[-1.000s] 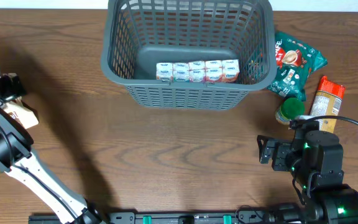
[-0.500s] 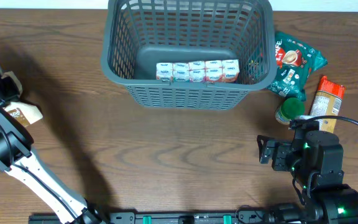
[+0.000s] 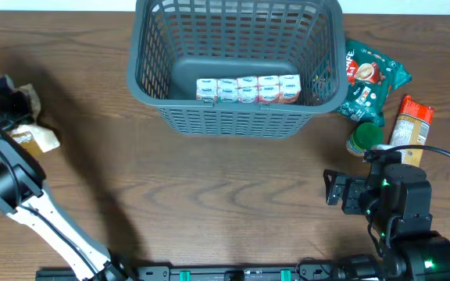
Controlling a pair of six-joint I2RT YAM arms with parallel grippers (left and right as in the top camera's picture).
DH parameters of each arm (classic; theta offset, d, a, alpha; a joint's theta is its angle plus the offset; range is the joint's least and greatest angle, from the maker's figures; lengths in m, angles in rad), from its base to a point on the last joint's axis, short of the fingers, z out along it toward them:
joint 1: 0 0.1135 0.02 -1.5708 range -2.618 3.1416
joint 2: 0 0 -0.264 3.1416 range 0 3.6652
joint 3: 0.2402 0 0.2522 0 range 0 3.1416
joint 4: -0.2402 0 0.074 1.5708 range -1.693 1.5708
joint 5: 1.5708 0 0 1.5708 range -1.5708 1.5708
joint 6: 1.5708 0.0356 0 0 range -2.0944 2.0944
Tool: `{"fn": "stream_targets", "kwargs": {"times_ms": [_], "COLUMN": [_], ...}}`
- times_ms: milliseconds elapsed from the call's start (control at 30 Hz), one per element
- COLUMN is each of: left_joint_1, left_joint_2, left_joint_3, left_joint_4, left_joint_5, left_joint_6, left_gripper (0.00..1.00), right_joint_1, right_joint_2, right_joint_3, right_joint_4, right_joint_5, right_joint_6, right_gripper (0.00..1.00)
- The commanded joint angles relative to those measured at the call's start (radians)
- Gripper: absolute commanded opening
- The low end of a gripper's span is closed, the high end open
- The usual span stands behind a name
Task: Pack container
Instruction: 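Grasp the dried mushroom bag with the left gripper, then carry the mushroom bag into the basket and release it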
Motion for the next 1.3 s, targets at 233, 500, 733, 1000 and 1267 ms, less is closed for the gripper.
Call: {"fn": "stream_targets", "kwargs": {"times_ms": [233,500,733,1000,1267], "left_joint_1": [-0.142,-0.346,-0.678,-0.946,-0.974], "left_joint_2": [-0.387,-0.687,-0.803,-0.728,-0.534], "left_joint_3": [0.022,0.024,0.024,0.024,0.023], "left_joint_4": [-0.004,0.031,0.054,0.084,0.153], "left_joint_5": [0.13,0.141,0.14,0.139,0.14], "left_joint_6": [-0.07,0.017,0.364,0.81,0.824], "left_gripper": [0.06,0.05,0.06,0.06,0.07], "right_joint_1": [-0.008,-0.008,-0.008,-0.008,-0.008], "right_joint_2": [0.0,0.0,0.0,0.0,0.0], "right_joint_3": [0.013,0.013,0.013,0.013,0.013], "right_joint_4": [0.004,0.004,0.012,0.014,0.013], "right_joint_5": [0.018,0.017,0.018,0.017,0.017], "right_joint_6": [0.014,0.015,0.014,0.014,0.014], "right_gripper": [0.99,0.99,0.99,0.99,0.99]}}
